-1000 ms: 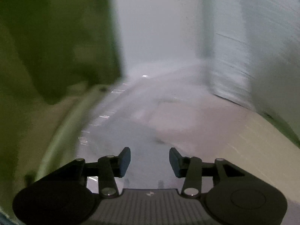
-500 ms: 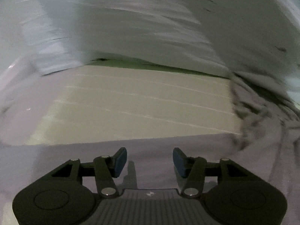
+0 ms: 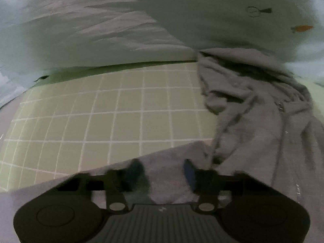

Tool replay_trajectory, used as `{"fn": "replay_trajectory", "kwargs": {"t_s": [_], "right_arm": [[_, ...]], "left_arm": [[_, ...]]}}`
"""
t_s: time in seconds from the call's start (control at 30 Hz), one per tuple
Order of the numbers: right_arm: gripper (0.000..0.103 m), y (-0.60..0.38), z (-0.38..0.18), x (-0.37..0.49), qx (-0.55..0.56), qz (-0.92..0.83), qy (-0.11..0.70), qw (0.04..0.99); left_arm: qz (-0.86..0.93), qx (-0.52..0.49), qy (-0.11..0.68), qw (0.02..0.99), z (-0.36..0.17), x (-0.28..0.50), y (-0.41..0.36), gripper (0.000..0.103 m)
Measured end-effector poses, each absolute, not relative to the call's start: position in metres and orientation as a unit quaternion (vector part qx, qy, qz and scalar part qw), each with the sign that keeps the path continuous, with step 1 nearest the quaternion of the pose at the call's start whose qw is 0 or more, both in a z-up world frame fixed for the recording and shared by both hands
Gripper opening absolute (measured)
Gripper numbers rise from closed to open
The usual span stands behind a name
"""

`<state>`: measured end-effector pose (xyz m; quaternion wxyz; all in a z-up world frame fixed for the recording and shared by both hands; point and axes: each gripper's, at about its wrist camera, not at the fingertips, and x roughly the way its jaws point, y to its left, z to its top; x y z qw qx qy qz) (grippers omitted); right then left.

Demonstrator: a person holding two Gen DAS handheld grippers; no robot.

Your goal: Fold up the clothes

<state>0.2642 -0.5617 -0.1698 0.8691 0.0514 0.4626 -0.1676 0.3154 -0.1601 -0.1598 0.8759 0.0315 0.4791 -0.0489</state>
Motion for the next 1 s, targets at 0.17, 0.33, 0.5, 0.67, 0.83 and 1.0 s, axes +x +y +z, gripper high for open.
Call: {"fn": "replay_trajectory", "kwargs": {"t_s": [0.17,0.33,0.5,0.67,0.83,1.0], "right_arm": [[0.094,-0.560,-0.172,0.259,0.046,-0.167,0.466,0.868],[0.093,-0.554,-0.170,0.251,0.038,-0.169,0.466,0.868],[0.093,-0.552,-0.168,0.241,0.044,-0.169,0.469,0.866],[0.093,-0.545,-0.160,0.216,0.053,-0.157,0.463,0.871],[0.091,-0.535,-0.159,0.173,0.067,-0.134,0.467,0.871],[0.075,-0.522,-0.168,0.124,0.079,-0.099,0.490,0.863]], "left_arm": [[-0.031,0.095,0.462,0.881,-0.158,0.319,-0.170,0.002],[0.065,0.029,0.442,0.894,-0.145,0.332,-0.125,0.001],[0.096,-0.014,0.428,0.899,-0.133,0.320,-0.102,0.008],[0.078,-0.060,0.429,0.898,-0.124,0.275,-0.108,0.021],[0.059,-0.073,0.452,0.887,-0.127,0.210,-0.126,0.029],[0.043,-0.089,0.480,0.872,-0.131,0.142,-0.135,0.030]]}}
